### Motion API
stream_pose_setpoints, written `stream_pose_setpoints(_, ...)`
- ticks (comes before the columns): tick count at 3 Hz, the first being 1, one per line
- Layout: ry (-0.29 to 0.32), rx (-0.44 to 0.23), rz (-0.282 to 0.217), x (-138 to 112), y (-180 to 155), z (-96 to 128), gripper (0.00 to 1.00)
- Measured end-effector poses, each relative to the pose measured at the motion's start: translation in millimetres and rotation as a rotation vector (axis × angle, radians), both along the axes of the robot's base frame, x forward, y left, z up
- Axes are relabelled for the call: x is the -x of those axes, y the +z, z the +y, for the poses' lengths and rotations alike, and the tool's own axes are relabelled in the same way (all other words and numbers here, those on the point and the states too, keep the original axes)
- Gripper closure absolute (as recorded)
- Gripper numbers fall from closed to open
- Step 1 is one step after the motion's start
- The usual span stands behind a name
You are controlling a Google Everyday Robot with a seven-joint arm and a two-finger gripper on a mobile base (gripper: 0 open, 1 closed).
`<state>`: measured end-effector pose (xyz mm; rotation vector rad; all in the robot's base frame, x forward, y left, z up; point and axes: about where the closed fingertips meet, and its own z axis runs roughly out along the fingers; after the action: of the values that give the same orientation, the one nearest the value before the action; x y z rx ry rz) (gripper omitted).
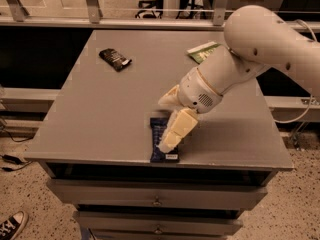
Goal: Pick rxbar blueberry
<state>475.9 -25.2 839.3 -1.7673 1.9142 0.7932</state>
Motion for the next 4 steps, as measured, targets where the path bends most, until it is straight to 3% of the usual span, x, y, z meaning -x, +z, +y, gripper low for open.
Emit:
stream_pose_setpoints(2,0.037,-0.039,0.07,7.8,2.0,8.9,0.8)
stream_pose_setpoints(3,0.039,-0.043,0.085,11.3,-0.6,9.7,1.0)
stream_pose_setpoints(4,0.036,-0.038,0.072,7.5,5.0,7.6,1.0)
